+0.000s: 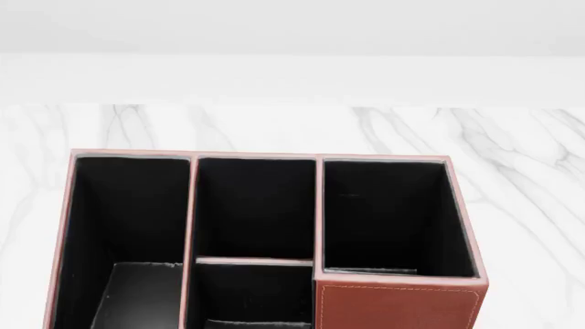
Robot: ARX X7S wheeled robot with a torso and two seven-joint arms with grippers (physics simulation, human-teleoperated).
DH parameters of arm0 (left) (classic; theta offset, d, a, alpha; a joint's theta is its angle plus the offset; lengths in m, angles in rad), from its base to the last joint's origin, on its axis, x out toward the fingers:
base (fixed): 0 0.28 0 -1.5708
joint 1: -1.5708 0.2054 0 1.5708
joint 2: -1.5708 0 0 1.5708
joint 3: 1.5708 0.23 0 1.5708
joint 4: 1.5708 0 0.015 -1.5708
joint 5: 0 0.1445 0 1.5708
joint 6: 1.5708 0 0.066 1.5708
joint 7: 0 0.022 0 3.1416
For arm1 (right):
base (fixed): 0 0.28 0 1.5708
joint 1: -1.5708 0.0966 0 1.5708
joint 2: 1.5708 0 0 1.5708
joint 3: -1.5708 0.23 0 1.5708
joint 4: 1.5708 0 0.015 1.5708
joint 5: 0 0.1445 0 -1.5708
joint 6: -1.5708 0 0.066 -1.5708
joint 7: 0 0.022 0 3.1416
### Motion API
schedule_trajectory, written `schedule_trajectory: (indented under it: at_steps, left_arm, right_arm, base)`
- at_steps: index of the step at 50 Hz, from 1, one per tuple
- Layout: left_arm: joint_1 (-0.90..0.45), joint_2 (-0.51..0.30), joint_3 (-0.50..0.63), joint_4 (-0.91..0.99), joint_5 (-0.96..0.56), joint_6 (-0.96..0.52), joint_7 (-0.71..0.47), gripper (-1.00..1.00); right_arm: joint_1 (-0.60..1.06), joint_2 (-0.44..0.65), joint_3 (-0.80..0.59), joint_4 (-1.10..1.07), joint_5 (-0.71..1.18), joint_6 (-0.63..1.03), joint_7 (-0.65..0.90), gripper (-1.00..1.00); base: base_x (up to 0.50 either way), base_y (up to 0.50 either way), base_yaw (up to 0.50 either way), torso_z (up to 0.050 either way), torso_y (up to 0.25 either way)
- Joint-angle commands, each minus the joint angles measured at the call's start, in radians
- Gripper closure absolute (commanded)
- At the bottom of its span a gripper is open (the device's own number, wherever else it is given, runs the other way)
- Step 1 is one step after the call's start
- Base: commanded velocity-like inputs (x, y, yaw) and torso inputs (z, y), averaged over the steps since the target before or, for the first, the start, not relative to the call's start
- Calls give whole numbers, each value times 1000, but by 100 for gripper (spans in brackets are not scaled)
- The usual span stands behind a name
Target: Pick up the yellow and white mug and place it to the right of the caddy.
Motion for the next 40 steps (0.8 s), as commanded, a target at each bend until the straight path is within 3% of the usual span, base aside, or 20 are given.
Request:
schedule_trajectory:
  at_steps: [1, 40]
  left_arm:
    - [0, 0, -1, 0, -1, 1, 0, -100]
    - [0, 0, 26, 0, 25, 5, 2, -100]
  right_arm:
    - [-13, -4, 8, 51, 10, -29, -18, -100]
    - [-48, -75, 32, 341, -28, -144, -97, -100]
  base:
    - [0, 0, 0, 0, 0]
    - [0, 0, 0, 0, 0]
